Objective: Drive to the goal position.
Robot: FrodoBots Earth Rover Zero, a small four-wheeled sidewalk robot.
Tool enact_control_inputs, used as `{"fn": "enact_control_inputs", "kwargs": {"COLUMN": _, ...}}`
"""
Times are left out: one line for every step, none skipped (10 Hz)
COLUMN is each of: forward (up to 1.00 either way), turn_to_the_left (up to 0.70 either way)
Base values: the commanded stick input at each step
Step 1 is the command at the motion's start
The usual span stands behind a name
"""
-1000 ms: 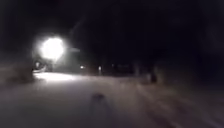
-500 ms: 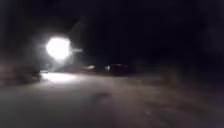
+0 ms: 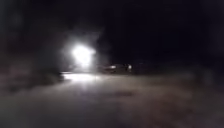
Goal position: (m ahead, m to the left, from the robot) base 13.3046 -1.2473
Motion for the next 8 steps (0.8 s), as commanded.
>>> {"fn": "enact_control_inputs", "kwargs": {"forward": 1.0, "turn_to_the_left": 0.0}}
{"fn": "enact_control_inputs", "kwargs": {"forward": 1.0, "turn_to_the_left": 0.0}}
{"fn": "enact_control_inputs", "kwargs": {"forward": 1.0, "turn_to_the_left": 0.0}}
{"fn": "enact_control_inputs", "kwargs": {"forward": 1.0, "turn_to_the_left": 0.0}}
{"fn": "enact_control_inputs", "kwargs": {"forward": 1.0, "turn_to_the_left": 0.0}}
{"fn": "enact_control_inputs", "kwargs": {"forward": 1.0, "turn_to_the_left": 0.0}}
{"fn": "enact_control_inputs", "kwargs": {"forward": 1.0, "turn_to_the_left": 0.0}}
{"fn": "enact_control_inputs", "kwargs": {"forward": 1.0, "turn_to_the_left": 0.0}}
